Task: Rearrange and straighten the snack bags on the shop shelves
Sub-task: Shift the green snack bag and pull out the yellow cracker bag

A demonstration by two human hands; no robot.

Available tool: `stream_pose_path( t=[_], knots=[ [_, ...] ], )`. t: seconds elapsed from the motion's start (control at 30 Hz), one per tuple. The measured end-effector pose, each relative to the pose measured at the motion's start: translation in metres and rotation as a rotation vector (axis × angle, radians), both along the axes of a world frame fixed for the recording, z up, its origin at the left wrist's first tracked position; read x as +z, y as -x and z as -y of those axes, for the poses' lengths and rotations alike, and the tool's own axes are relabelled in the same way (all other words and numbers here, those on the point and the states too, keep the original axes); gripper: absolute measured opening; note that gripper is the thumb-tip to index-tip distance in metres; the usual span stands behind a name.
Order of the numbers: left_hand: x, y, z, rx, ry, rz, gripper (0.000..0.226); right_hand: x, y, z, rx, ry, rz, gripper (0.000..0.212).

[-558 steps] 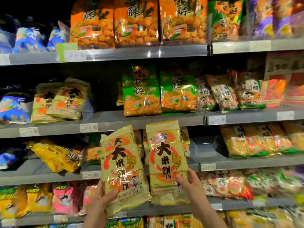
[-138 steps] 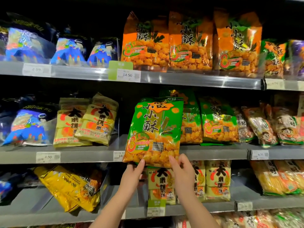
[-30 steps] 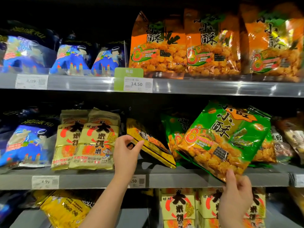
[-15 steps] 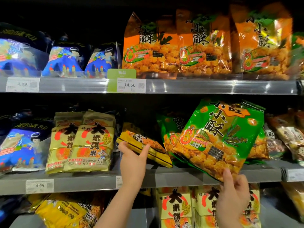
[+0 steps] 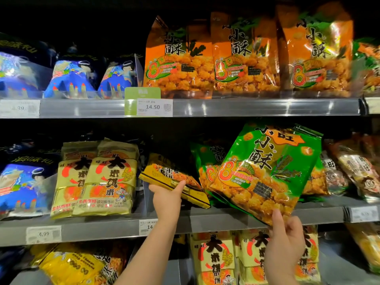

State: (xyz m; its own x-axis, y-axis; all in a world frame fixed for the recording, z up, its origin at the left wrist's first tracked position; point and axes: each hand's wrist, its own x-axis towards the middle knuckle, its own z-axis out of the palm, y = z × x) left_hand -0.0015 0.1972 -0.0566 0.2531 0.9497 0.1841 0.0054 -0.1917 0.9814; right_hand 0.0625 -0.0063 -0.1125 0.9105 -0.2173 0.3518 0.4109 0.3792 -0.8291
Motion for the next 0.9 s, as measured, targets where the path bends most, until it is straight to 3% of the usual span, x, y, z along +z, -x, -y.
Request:
stream_pose_path(
  t=[0.13, 0.3, 0.5, 0.8, 0.9],
  knots=[
    [0.001, -0.002, -0.004, -0.057, -0.004, -0.046, 0.071, 0.001, 0.001, -0.002, -0.017, 0.012, 0.016, 0.039],
    [0.011, 0.001, -0.007, -0.150, 0.257, 0.195, 0.011, 0.002, 0.000, -0.004, -0.032, -0.002, 0.026, 0.040],
    [0.009, 0.015, 0.008, -0.276, 0.239, 0.306, 0.016, 0.006, 0.002, -0.006, -0.009, -0.041, 0.040, 0.040],
    [0.025, 0.092, 0.046, -0.289, 0.110, 0.428, 0.014, 0.010, 0.013, -0.001, 0.108, 0.050, 0.046, 0.039],
    [0.021, 0.121, 0.062, -0.198, 0.049, 0.461, 0.014, 0.018, 0.018, -0.001, 0.203, 0.038, 0.040, 0.037]
  ],
)
